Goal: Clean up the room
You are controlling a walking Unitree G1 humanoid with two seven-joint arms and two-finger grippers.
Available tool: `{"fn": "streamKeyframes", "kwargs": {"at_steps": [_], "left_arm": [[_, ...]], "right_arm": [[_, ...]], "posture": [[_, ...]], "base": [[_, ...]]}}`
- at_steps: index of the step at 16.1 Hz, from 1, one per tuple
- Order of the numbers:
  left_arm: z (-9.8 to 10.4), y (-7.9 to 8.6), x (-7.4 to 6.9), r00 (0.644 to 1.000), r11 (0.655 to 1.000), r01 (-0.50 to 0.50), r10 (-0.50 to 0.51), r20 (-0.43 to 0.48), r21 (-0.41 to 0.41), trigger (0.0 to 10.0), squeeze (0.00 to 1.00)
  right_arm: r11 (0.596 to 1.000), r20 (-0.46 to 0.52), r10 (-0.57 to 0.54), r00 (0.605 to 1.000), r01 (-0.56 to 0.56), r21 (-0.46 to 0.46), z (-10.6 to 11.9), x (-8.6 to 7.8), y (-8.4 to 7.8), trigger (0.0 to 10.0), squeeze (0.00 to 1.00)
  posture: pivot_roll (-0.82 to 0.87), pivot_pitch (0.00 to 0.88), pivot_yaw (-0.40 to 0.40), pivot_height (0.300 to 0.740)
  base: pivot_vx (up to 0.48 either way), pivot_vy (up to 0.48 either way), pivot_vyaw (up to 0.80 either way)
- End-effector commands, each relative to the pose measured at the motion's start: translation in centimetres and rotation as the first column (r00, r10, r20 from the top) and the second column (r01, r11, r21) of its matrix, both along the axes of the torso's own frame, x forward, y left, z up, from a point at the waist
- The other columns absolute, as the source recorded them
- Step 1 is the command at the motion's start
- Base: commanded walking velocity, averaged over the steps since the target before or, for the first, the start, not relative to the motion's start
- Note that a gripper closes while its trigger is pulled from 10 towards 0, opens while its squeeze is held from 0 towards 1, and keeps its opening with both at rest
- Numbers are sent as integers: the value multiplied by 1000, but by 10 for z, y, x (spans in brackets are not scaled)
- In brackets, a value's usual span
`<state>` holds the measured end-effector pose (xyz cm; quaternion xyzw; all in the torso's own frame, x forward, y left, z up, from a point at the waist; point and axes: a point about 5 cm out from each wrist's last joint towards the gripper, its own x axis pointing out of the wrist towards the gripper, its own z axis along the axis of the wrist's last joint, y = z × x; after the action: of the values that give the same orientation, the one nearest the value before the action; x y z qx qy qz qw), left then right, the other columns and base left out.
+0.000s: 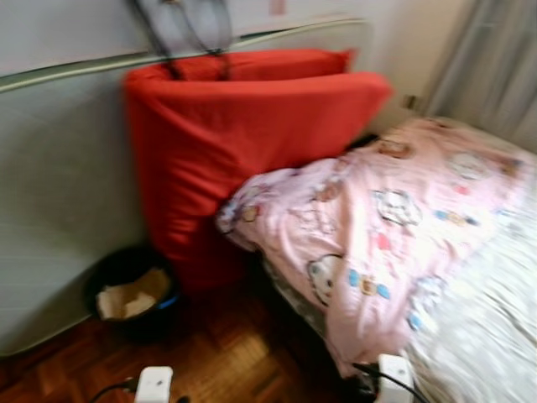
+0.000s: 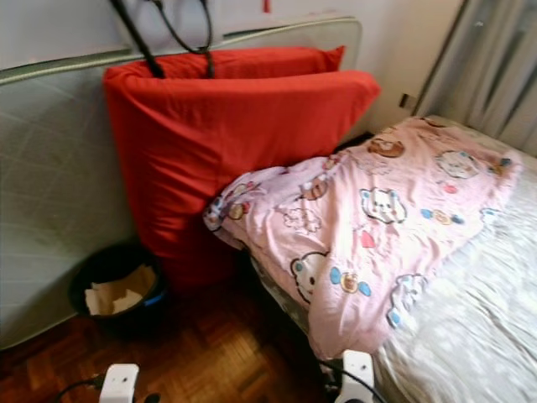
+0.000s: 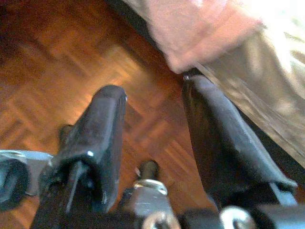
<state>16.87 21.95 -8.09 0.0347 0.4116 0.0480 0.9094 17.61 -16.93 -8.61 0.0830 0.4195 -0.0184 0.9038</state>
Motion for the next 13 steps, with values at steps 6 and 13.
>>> {"fn": "streamKeyframes", "kwargs": {"at_steps": [6,13], "left_arm": [[-3,-2,-5,1000,1000,12,-12,-26,2,10000,0],[-3,-5,-3,1000,1000,11,-11,-22,1,10000,0]], "right_arm": [[1000,-61,-17,998,16,-12,-8,-18,-4,10000,0],[1000,-75,-12,997,11,-14,-9,-20,-4,10000,0]], "posture": [[73,0,-32,740],[80,0,-35,740]], "base": [[0,0,791],[0,0,798]]}}
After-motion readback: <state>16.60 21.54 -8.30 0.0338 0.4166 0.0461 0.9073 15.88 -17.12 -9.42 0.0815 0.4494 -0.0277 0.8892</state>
